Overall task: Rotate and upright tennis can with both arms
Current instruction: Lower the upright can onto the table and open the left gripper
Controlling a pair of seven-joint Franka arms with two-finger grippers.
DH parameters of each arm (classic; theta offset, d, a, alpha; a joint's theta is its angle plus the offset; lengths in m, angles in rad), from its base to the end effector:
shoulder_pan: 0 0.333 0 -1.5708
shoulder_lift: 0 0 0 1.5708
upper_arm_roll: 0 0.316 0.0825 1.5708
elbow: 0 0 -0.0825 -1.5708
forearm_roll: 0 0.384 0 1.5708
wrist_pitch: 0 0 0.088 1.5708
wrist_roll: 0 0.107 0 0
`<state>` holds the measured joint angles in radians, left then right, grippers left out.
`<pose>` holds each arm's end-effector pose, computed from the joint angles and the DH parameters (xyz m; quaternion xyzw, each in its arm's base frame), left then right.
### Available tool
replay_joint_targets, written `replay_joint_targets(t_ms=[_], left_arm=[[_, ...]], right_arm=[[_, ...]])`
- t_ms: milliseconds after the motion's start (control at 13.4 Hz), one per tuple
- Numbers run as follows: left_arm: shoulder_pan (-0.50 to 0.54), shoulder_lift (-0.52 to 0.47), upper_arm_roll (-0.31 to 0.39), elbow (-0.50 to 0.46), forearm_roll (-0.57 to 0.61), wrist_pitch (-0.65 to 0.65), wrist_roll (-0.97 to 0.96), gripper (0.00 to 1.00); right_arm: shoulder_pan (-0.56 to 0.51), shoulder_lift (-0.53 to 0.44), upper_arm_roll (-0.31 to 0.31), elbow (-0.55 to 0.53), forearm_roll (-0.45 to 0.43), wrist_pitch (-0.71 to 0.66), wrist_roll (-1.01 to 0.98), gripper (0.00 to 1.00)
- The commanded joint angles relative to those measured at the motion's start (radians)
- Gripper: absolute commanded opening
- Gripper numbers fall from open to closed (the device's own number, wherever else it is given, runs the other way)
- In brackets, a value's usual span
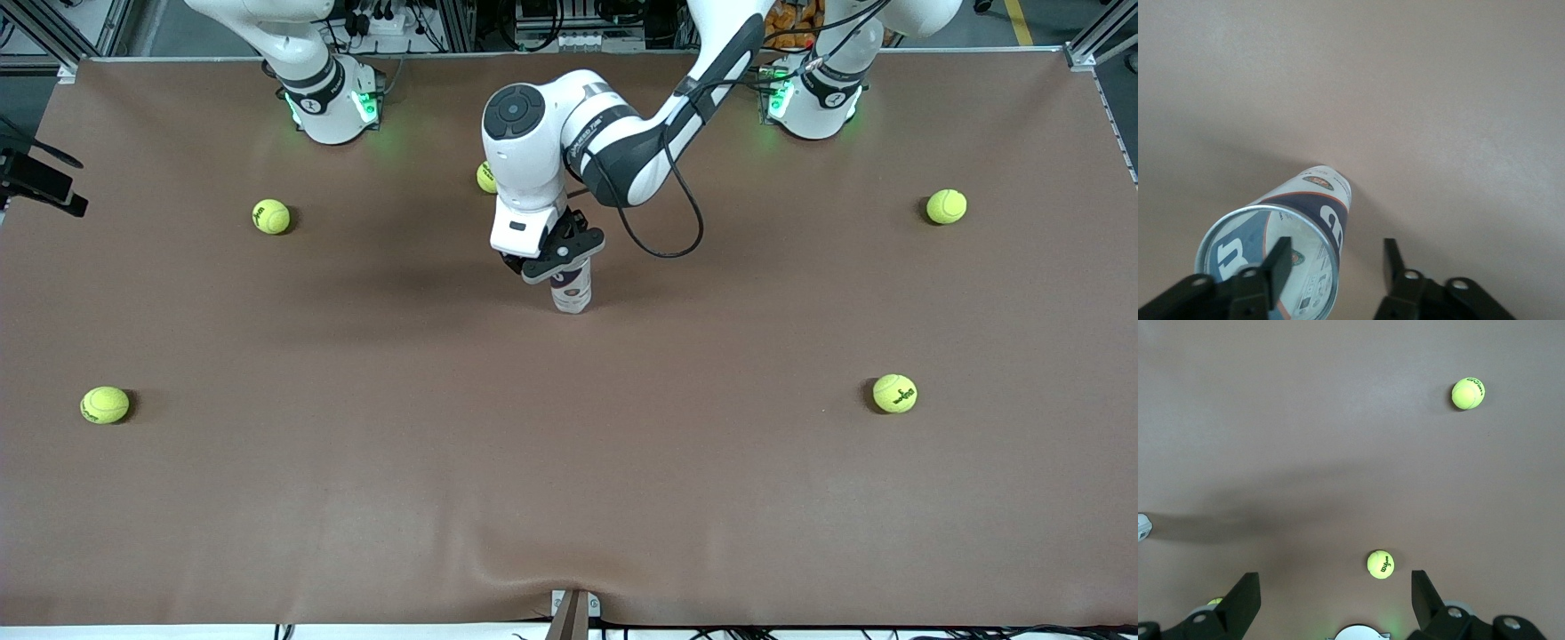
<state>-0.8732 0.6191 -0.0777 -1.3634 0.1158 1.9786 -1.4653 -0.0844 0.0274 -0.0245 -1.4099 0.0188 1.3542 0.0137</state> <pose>0.4354 -0.5775 0.3581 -0.9706 -0.2389 -0.0283 0.0117 0.5366 -0.0561 0.6656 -0.9973 0.0596 0.0411 0.0109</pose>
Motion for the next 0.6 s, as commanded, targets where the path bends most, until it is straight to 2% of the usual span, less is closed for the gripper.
replay_joint_targets(t_ms=[0, 224, 523], left_arm=[[-0.013, -0.004, 0.01, 0.023, 0.027, -0.003, -0.021, 1.0], [-0.007, -0.051, 0.007, 0.024, 0.018, -0.012, -0.018, 1.0], [0.046, -0.111, -0.001, 0.024, 0.008, -0.092, 0.016, 1.0]], right_arm=[[-0.002, -0.004, 0.005, 0.008, -0.014, -0.013, -0.008, 1.0], [-0.002, -0.004, 0.006, 0.003, -0.013, -0.012, -0.008, 1.0], [0.0, -0.006, 0.006, 0.003, -0.013, -0.013, -0.008, 1.0]])
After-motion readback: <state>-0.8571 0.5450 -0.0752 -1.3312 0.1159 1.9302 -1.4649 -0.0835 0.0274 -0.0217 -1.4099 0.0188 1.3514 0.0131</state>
